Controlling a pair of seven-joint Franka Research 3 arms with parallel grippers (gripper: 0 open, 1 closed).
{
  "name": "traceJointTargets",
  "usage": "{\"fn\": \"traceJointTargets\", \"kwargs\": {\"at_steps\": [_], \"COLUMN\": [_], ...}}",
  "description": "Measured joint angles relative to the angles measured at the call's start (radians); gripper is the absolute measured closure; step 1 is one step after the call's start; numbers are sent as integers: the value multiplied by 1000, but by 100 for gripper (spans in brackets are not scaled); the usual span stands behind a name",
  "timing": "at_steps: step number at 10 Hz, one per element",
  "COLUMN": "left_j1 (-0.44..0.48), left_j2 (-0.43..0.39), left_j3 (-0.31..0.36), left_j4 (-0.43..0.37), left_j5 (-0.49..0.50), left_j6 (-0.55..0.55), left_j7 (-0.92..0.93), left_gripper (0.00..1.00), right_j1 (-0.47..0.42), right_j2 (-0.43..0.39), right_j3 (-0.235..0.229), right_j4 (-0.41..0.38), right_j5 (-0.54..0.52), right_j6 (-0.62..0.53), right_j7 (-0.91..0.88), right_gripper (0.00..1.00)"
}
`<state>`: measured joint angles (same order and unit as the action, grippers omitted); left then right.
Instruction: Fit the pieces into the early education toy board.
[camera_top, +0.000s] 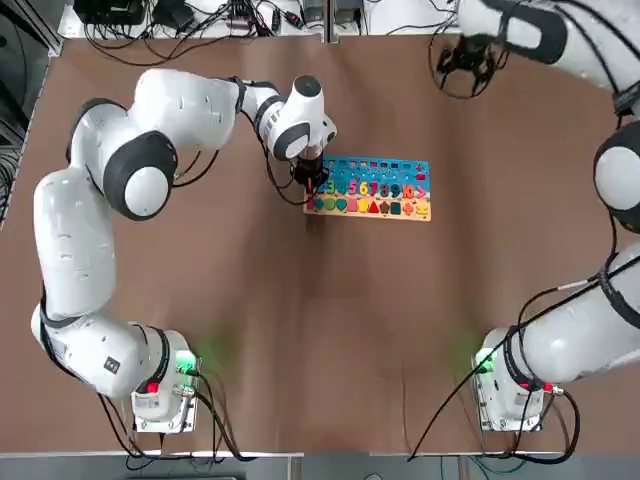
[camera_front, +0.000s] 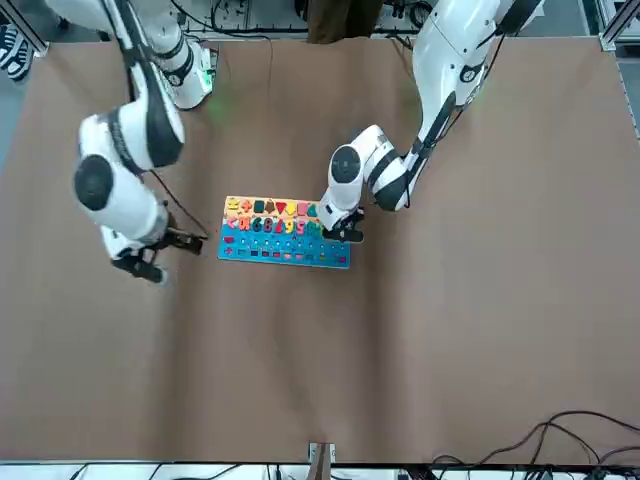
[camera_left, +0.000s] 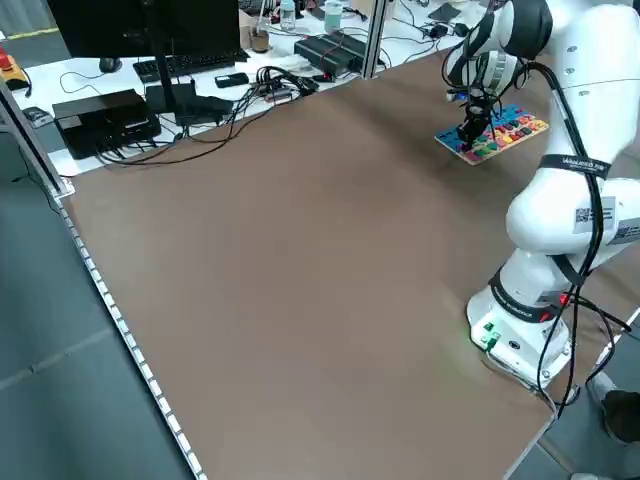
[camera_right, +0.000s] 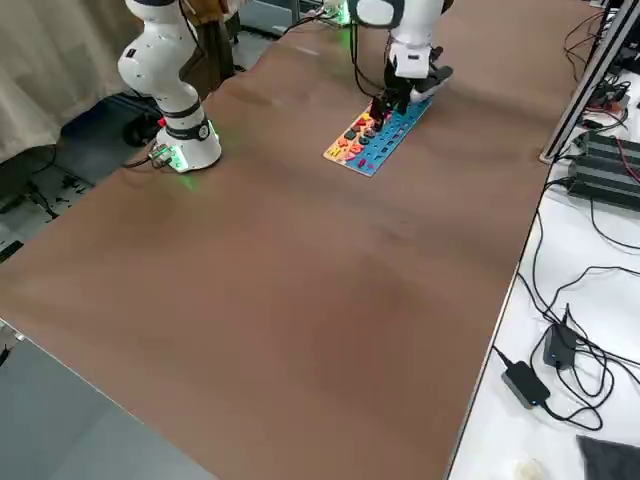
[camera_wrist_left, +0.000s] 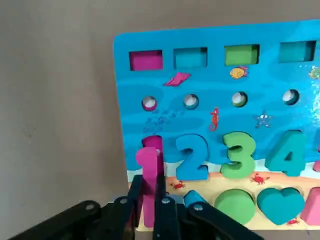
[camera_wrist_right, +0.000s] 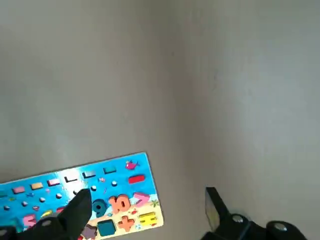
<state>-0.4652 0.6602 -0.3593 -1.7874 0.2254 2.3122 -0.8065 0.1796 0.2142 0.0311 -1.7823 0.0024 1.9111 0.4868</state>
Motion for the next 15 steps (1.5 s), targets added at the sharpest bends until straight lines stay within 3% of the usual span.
{"fn": "traceJointTargets", "kwargs": {"at_steps": [3,5,11,15], "left_j1": [1,1,0,-1], "left_j2": [0,1,31,31], "left_j3": [1,3,2,1], "left_j4": [9,14,40,41], "left_j5": [0,0,0,0], "left_j6": [0,0,-22,-27], "left_j7": [16,18,27,28], "left_gripper": [87,87,87,87], "right_j1": [-78,-101,-58,6], "right_j2": [-26,-26,-8,88], "right_j3": [-2,-2,12,14], "right_j4": [124,161,162,161], "right_j5": [0,0,3,3], "right_j6": [-160,-200,-233,-230], "right_j7": [-86,-118,-124,-123], "right_gripper": [0,0,0,0]}}
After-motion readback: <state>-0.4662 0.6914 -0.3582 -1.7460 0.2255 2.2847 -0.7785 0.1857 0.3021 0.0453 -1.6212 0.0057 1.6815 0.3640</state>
